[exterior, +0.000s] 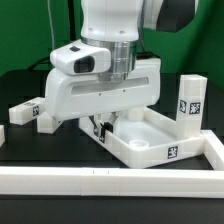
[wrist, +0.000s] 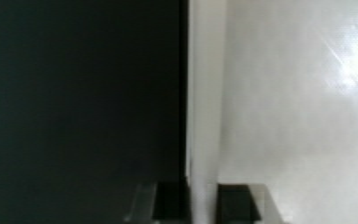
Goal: Assemble desk
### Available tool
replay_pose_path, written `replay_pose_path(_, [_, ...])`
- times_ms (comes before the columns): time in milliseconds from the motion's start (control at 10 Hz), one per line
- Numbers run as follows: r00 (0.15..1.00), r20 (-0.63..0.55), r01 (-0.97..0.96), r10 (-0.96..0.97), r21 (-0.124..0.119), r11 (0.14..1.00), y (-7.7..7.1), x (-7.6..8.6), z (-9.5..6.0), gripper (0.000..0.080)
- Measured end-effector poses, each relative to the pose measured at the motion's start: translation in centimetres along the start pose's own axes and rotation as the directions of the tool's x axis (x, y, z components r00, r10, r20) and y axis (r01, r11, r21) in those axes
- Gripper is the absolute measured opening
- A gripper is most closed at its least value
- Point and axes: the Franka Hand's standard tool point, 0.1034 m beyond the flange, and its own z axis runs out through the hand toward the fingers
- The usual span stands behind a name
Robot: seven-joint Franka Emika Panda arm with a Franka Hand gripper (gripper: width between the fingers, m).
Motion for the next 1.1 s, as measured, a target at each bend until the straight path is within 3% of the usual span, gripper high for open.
replay_pose_path(200, [0.985, 0.009, 0.17, -0.17, -0.022, 0.985, 0.3, 0.8, 0.3, 0.006])
replay_pose_path(700, [0.91, 0.04, 0.415, -0.414, -0.03, 0.909, 1.0, 0.3, 0.3, 0.006])
replay_pose_path(1000, [0.792, 0.068, 0.61, -0.607, -0.044, 0.791, 0.3, 2.9, -0.1, 0.006])
replay_pose_path(1100, [0.732, 0.076, 0.68, -0.677, -0.036, 0.732, 0.1, 3.9, -0.3, 0.006])
